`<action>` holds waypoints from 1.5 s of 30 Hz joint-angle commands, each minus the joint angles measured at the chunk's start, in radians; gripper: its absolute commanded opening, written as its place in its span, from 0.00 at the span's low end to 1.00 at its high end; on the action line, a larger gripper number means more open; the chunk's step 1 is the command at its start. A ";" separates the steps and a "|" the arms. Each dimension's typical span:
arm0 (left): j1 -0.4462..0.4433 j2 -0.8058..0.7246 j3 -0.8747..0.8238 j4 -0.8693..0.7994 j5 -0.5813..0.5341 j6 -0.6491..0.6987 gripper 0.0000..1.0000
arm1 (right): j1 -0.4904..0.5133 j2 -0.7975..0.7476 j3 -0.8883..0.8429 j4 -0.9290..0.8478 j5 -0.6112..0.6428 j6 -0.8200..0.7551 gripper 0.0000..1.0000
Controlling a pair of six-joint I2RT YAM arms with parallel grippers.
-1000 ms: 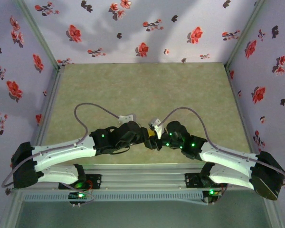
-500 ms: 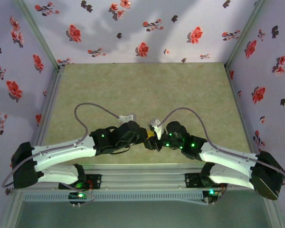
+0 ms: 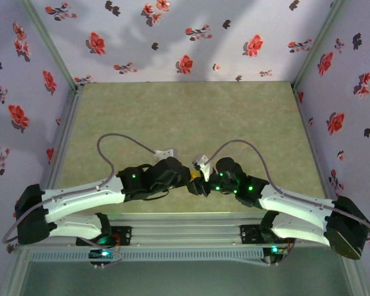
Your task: Lock with the key
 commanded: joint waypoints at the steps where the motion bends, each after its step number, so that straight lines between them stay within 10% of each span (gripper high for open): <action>1: 0.013 0.015 0.026 -0.008 -0.016 -0.020 0.00 | 0.016 -0.014 0.027 0.034 -0.016 -0.021 0.00; 11: 0.032 -0.027 -0.012 -0.007 -0.035 -0.063 0.00 | 0.016 -0.042 0.027 0.010 -0.025 -0.039 0.33; 31: 0.068 -0.064 -0.020 -0.064 -0.071 -0.097 0.00 | 0.016 -0.062 0.021 -0.003 -0.066 -0.060 0.69; 45: 0.094 -0.234 -0.265 0.257 -0.134 -0.180 0.00 | 0.015 -0.200 0.017 -0.045 0.241 0.097 0.99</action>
